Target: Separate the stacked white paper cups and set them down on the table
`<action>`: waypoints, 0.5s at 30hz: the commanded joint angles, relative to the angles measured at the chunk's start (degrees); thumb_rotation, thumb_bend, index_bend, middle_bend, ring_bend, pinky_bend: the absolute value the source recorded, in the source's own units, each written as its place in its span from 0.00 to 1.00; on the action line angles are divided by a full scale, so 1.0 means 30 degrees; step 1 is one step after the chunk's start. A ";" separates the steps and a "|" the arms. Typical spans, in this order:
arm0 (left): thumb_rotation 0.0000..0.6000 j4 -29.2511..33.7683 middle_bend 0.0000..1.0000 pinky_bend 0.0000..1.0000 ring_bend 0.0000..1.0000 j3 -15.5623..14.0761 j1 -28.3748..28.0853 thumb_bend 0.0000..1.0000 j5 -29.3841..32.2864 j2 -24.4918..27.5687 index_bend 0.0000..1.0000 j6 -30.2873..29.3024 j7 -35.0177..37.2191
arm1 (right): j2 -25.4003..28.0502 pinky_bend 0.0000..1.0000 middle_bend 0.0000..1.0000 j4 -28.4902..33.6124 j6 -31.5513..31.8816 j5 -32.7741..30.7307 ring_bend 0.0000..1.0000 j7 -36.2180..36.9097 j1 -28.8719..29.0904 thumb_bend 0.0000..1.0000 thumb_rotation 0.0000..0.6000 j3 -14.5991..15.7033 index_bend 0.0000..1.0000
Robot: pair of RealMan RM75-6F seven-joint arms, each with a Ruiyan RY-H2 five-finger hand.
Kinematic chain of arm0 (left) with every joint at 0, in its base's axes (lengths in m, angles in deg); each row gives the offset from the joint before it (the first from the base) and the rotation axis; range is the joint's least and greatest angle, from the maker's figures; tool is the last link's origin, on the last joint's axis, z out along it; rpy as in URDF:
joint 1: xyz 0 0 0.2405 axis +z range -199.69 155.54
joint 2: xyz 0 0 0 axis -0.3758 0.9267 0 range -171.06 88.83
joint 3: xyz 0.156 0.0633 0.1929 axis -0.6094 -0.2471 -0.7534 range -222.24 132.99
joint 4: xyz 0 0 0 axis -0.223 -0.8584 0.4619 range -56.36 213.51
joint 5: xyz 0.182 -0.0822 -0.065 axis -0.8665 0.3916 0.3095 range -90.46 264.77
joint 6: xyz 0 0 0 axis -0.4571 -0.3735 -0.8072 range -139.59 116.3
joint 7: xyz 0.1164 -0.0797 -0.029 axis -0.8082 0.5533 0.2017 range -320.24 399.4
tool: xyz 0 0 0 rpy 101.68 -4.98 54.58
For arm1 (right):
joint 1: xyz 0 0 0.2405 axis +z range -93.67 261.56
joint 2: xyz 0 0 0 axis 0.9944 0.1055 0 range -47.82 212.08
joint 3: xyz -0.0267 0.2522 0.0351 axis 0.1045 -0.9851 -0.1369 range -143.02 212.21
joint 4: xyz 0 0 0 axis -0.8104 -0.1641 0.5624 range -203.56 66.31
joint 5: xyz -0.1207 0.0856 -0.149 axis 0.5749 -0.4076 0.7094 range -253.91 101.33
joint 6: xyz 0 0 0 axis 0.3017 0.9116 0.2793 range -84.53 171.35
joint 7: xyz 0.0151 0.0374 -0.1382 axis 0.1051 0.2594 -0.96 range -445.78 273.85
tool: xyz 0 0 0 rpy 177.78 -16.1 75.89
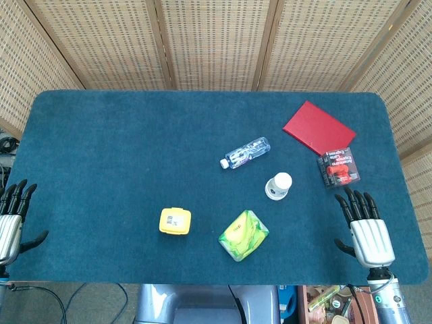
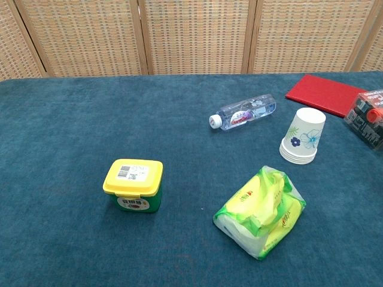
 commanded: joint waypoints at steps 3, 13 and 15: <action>1.00 -0.0053 0.00 0.00 0.00 0.0034 -0.0033 0.21 0.0143 -0.0006 0.00 0.0104 -0.0001 | -0.0110 0.04 0.00 -0.0104 -0.0251 -0.0124 0.00 -0.0166 0.0082 0.09 1.00 0.0030 0.12; 1.00 -0.0056 0.00 0.00 0.00 0.0081 -0.0046 0.21 0.0184 0.0054 0.00 0.0086 0.0124 | -0.0156 0.04 0.00 0.0034 -0.0223 0.0097 0.00 -0.0264 0.0083 0.09 1.00 0.0147 0.12; 1.00 -0.0078 0.00 0.00 0.00 0.0075 -0.0055 0.21 0.0203 0.0053 0.00 0.0119 0.0142 | -0.0173 0.04 0.00 0.0028 -0.0283 0.0109 0.00 -0.0324 0.0086 0.09 1.00 0.0200 0.12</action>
